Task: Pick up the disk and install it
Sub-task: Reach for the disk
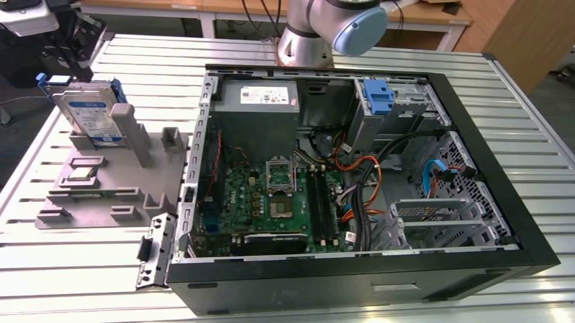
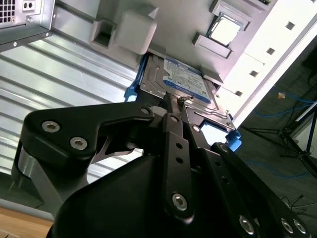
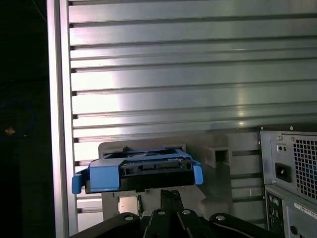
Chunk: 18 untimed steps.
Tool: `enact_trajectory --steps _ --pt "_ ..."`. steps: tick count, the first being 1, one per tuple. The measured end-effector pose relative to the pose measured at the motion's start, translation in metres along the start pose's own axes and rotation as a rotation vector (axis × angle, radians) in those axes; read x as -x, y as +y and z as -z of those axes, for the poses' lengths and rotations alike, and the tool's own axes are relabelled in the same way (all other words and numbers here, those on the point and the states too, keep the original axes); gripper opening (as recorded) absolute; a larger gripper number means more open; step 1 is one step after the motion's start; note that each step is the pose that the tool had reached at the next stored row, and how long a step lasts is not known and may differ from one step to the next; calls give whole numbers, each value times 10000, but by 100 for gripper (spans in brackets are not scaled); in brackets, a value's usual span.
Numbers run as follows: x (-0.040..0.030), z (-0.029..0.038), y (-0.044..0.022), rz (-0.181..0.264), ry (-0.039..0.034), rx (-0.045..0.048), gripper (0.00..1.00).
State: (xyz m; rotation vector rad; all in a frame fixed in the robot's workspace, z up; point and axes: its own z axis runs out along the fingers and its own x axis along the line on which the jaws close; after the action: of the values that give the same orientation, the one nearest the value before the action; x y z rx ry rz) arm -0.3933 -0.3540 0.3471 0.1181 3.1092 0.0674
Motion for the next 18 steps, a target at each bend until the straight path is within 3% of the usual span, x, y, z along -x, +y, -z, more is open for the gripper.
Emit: enact_trajectory --steps 4,6,10,11,13,14,18 --pt "-59 -25 24 0 0 0 10" --pt "-128 -44 39 1 -1 1 10" --pt "-129 -44 38 1 2 -1 10" --pt "-129 -45 39 -1 40 -3 10" --pt "-129 -49 38 -10 239 -19 10" --pt "-129 -50 38 -11 280 -22 10" --pt "-129 -51 38 -11 281 -21 10"
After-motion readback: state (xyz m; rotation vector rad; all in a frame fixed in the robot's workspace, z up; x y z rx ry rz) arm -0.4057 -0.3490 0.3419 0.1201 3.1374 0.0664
